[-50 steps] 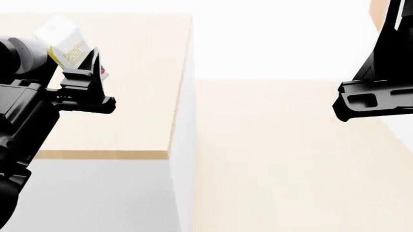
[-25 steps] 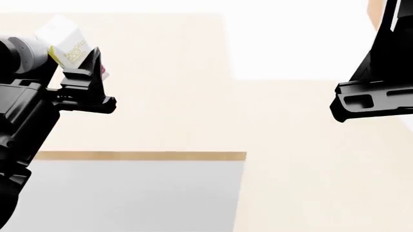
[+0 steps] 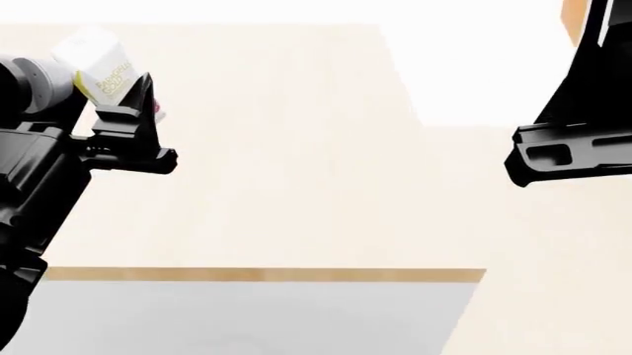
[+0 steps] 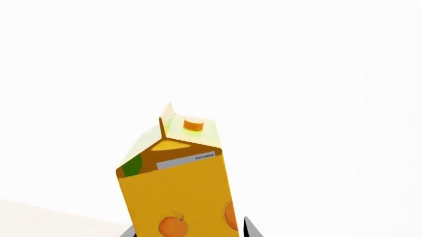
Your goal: Move the drinks to the dining counter.
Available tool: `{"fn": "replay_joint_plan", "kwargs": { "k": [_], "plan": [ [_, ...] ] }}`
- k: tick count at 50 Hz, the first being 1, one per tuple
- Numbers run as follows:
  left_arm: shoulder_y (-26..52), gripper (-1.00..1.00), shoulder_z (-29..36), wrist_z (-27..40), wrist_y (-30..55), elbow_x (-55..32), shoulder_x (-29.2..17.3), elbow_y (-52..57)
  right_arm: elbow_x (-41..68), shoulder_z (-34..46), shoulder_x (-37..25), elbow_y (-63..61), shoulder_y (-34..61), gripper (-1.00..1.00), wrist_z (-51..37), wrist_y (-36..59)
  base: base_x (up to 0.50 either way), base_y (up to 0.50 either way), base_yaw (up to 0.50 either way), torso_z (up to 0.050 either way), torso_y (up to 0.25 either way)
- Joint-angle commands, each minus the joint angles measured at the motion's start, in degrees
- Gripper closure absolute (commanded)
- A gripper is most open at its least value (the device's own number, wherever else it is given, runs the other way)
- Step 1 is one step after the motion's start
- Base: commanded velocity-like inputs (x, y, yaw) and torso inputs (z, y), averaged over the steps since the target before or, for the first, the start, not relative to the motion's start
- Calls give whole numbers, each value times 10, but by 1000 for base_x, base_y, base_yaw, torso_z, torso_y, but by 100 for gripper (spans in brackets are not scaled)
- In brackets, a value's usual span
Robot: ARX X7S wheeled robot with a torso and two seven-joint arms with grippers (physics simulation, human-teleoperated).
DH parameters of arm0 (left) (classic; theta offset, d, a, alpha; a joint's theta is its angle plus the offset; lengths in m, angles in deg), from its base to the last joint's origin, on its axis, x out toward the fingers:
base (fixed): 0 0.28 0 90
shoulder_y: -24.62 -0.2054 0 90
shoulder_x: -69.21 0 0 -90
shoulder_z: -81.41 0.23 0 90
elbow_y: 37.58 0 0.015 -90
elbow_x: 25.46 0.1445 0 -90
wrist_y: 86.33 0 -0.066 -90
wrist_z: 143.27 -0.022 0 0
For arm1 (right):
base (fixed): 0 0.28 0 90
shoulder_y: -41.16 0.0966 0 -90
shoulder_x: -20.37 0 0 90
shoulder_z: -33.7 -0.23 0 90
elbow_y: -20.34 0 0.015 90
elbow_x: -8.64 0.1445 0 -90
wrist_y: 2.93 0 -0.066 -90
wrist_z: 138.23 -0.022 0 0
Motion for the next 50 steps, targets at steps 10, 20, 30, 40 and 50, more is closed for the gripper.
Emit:
{"fn": "replay_joint_plan", "kwargs": {
  "k": [10,20,30,40,50],
  "plan": [
    [1,100,-2,3,-12,0,-3,2,-2,-29,-1,0,15,100,-3,16,281,166,0,1,2],
    [4,100,5,2,-14,2,-3,0,-1,-28,2,0,15,100,-3,15,319,213,0,0,3],
    [0,100,4,1,-18,3,-6,1,-3,-23,5,0,14,100,-3,9,320,261,0,1,2],
    [-5,100,8,-2,-22,10,-6,1,-4,-54,18,0,-32,100,-3,-11,167,53,0,1,3],
    [1,100,12,3,-23,5,-9,-1,-8,-118,49,1,-120,100,3,-5,0,0,0,0,2]
  ]
}}
